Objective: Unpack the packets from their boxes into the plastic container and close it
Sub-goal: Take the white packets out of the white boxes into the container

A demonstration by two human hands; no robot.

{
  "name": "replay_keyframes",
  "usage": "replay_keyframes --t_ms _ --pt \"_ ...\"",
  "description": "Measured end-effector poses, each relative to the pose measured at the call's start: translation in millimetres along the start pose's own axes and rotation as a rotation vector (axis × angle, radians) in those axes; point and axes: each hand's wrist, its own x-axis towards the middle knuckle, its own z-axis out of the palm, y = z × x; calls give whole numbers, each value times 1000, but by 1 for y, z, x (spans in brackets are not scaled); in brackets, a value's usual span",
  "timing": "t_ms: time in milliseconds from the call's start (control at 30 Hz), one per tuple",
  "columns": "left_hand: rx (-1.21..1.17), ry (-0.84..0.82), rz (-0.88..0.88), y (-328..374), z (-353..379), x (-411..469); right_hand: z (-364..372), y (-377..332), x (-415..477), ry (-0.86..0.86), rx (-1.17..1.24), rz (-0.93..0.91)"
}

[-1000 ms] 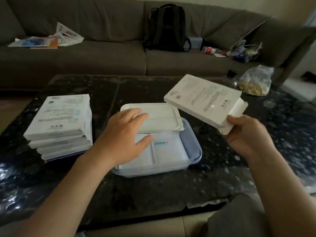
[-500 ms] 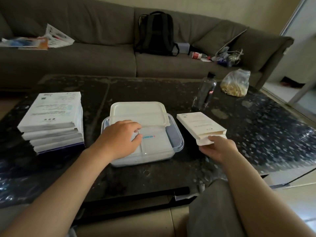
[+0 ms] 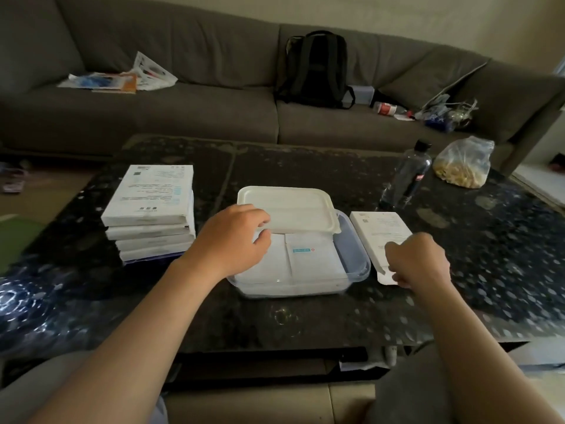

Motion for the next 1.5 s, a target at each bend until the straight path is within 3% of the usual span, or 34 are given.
replay_keyframes --t_ms 200,333,433,600,933,1133,1233,1333,1500 --pt "30 138 -108 -32 -36 -3 27 -96 -43 -57 -1 -410" --pt "59 248 -258 -70 -66 -9 70 -155 -86 -234 -16 -668" --pt "47 288 -378 -95 -82 -19 104 -190 -109 -382 62 -760" --pt "-5 232 -527 -125 -94 -30 145 -226 -128 -480 26 -854" --pt "-110 125 -593 -148 -95 -31 171 -234 -124 -470 -29 -858" --pt "-271 303 -708 -141 -98 -22 176 -230 -119 -399 53 -826" --pt "-415 415 -767 -133 -99 -17 172 -229 -114 -395 210 -744" --pt "-651 516 -794 -120 -98 -10 159 -225 -107 -475 545 -517" --pt "-987 464 -841 -94 -88 7 115 -208 -88 -560 876 -340"
